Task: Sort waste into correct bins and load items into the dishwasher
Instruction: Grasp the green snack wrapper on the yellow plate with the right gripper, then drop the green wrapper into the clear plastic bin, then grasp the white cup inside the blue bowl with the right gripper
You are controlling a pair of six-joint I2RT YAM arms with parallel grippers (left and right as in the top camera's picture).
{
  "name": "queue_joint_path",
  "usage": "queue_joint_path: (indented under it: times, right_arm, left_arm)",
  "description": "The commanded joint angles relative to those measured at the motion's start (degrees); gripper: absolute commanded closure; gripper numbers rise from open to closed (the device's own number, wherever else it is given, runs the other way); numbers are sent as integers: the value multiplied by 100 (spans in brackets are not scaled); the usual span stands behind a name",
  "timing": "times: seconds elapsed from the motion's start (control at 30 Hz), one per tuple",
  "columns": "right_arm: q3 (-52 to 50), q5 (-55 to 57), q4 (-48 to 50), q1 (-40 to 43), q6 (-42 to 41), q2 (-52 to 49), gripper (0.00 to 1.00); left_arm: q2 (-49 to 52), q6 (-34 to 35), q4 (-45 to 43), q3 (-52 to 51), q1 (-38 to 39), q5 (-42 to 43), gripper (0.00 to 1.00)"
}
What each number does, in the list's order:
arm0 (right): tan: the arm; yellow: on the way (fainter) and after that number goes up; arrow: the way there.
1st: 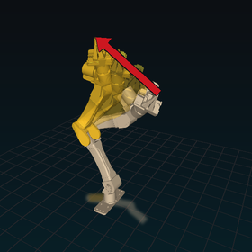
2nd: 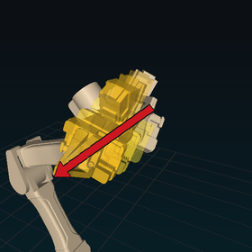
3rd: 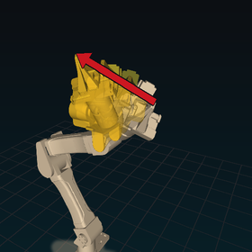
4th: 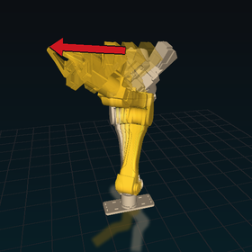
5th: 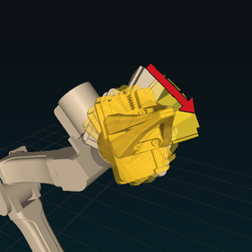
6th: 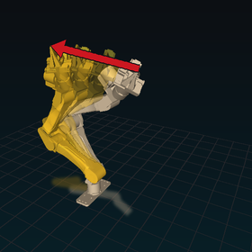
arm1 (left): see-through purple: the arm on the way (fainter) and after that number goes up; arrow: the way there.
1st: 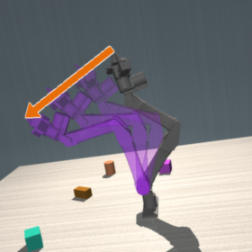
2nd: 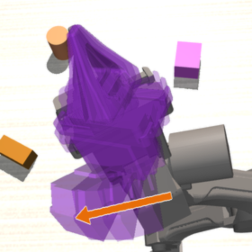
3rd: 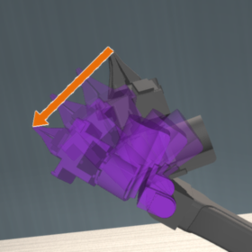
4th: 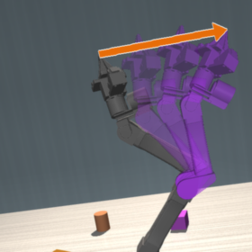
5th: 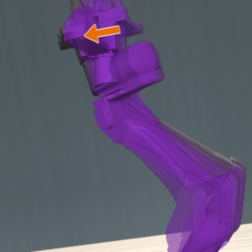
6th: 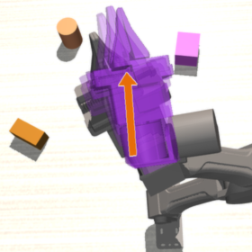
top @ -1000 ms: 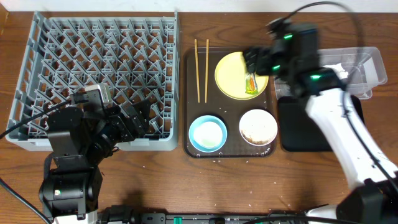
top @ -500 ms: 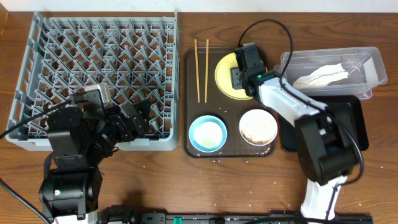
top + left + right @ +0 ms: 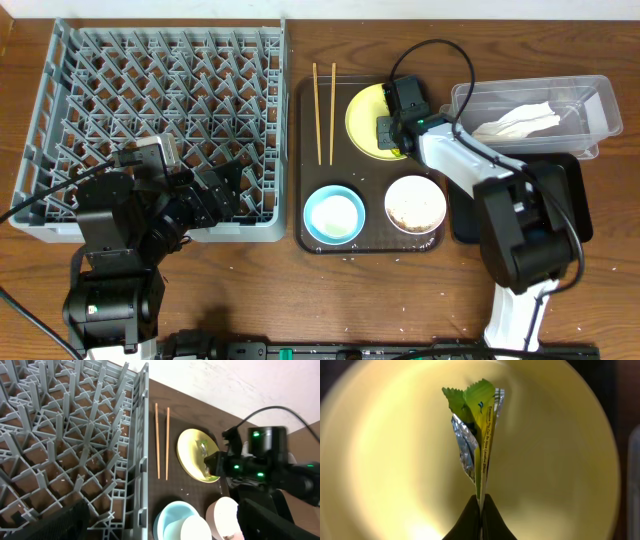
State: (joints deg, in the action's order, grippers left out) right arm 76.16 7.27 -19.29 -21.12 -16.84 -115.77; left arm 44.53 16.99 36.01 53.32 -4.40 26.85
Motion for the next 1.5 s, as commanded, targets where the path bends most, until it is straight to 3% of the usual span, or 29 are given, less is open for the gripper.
queue_joint_path:
  times: [0.0, 0.23, 0.4, 0.53, 0.57, 0.63, 0.8, 1.07, 1.27, 1.47]
  right_arm:
    - [17, -306, -160, 212, -535, 1003, 99]
    - [17, -20, -638, 1021, -1674, 2050, 99]
    - [11, 367, -756, 1672, -2424, 1891, 99]
    - [11, 369, -756, 1996, -2535, 1580, 99]
    - [11, 361, -756, 2063, -2538, 1512, 86]
    - [13, 188, -717, 2184, -2535, 1451, 37]
    - [15, -398, -723, 2400, -2485, 1759, 17]
    - [13, -2201, -1261, 2179, -1001, 2824, 18]
    - [13, -2643, -2675, 1287, -20, 3202, 24]
    - [-24, -2636, -3392, -22, 365, 2938, 44]
  left_arm:
    - [-4, 50, 2, 101, -2, 59, 5]
    - [-4, 52, 2, 101, -2, 59, 5]
    - [-4, 52, 2, 101, -2, 59, 5]
    - [-4, 50, 2, 101, -2, 59, 5]
    - [-4, 50, 2, 101, -2, 59, 5]
    - [-4, 50, 0, 101, -2, 59, 5]
    - [-4, 52, 0, 101, -2, 59, 5]
    - [-4, 50, 2, 101, -2, 59, 5]
    - [-4, 50, 2, 101, -2, 61, 5]
    - [-4, 50, 2, 101, -2, 61, 5]
